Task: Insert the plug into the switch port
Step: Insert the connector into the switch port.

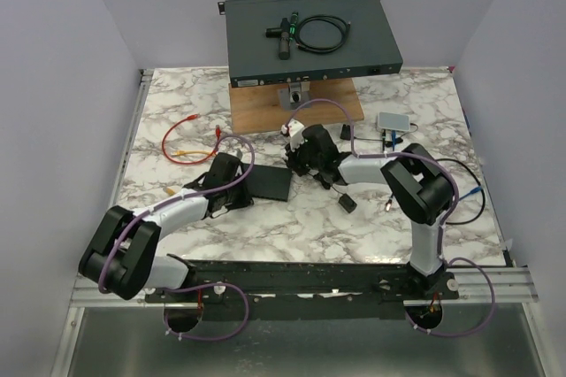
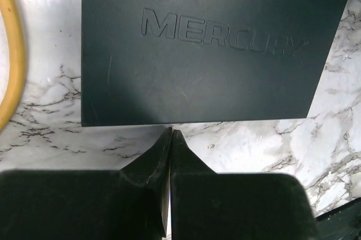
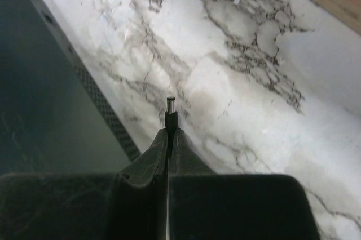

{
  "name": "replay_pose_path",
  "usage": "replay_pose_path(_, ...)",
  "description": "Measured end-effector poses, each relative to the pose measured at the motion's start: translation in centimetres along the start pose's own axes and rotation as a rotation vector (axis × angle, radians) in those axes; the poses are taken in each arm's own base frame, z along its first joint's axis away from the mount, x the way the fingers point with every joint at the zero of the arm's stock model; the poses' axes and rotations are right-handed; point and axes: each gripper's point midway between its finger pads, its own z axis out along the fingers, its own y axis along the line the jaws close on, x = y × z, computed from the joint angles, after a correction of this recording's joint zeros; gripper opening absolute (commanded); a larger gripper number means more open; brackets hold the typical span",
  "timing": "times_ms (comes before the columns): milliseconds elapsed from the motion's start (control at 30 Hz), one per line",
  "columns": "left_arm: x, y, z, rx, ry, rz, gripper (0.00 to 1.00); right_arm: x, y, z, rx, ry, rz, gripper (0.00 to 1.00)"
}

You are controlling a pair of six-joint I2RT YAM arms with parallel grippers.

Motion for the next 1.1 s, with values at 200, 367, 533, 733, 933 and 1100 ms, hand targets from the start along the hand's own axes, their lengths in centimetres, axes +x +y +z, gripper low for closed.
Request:
replay_pose_path(200,-0.8,0.0,0.5,-0.031,-0.003,-0.015,0.0,1.7,1.0,-2.5,-0.024,0.02,0.009,0.01)
replay_pose_path(367,-1.4,0.5,0.5,-0.092,0.005,-0.024,0.0,2.6,2.5,-3.9,-0.05,0.015,0.007,0.01)
replay_pose_path(533,-2.6,1.1,0.7,-0.169,-0.005,-0.025,0.0,2.8,4.3,-4.3,-0.086,-0.006,-0.011,0.01)
replay_pose_path(733,-3.1,1.5,0.5,-0.199,-0.014,-0.024,0.0,1.5,3.1,-4.8,0.003,-0.045,-0.015,0.01)
replay_pose_path(933,-3.1,1.7,0.0,-0.211,-0.028,-0.028,0.0,-0.8,1.3,-4.9,0.103,-0.094,-0.013,0.01)
replay_pose_path(1100,-3.5,2.0,0.0,-0.237,-0.041,-0.041,0.0,-2.8,1.3,-3.7,0.097,-0.142,0.001,0.01)
